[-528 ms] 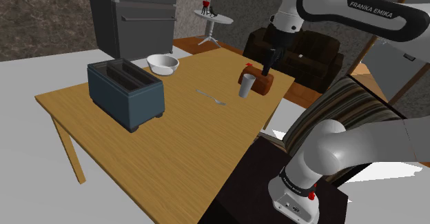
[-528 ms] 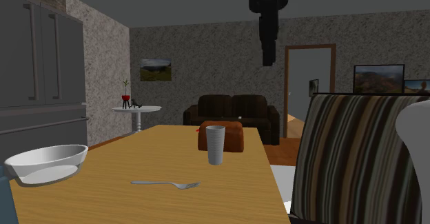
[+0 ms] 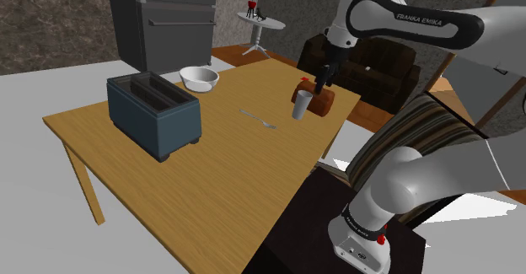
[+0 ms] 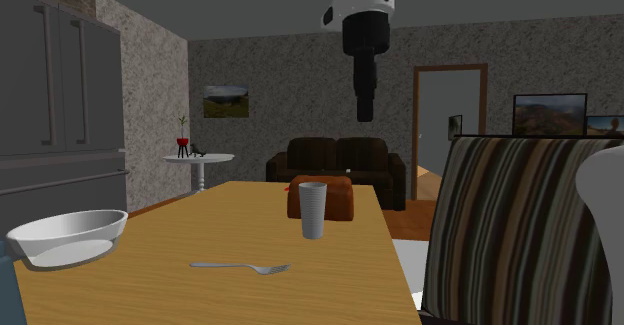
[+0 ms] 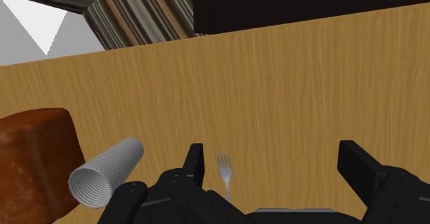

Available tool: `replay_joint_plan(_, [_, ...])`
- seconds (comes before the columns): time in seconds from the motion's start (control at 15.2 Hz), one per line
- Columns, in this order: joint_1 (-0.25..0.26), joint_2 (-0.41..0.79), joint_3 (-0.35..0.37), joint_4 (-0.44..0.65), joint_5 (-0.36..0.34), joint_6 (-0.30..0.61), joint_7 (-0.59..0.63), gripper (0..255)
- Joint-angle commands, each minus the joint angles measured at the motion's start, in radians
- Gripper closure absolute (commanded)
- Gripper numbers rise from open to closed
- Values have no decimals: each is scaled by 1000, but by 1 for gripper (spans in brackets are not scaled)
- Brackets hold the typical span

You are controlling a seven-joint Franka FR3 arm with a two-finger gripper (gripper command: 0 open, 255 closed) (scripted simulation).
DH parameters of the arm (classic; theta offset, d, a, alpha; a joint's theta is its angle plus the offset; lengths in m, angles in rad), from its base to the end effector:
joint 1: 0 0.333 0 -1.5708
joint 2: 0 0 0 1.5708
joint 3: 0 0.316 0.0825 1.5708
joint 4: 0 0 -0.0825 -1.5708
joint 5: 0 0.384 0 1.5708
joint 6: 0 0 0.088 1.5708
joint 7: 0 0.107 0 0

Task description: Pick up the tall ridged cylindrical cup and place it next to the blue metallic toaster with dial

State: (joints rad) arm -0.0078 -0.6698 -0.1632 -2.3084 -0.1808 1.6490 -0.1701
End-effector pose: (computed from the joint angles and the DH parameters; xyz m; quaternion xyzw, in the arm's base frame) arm 0.3390 -0.0898 0.5784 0.9989 0.0237 -0.0038 0.0395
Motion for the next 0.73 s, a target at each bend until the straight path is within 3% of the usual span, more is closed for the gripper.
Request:
replay_joint_plan(0.0, [-7, 37, -34, -16, -17, 64, -31, 0])
replay_joint_plan(0.66, [-23, 315, -207, 52, -35, 326, -206, 0])
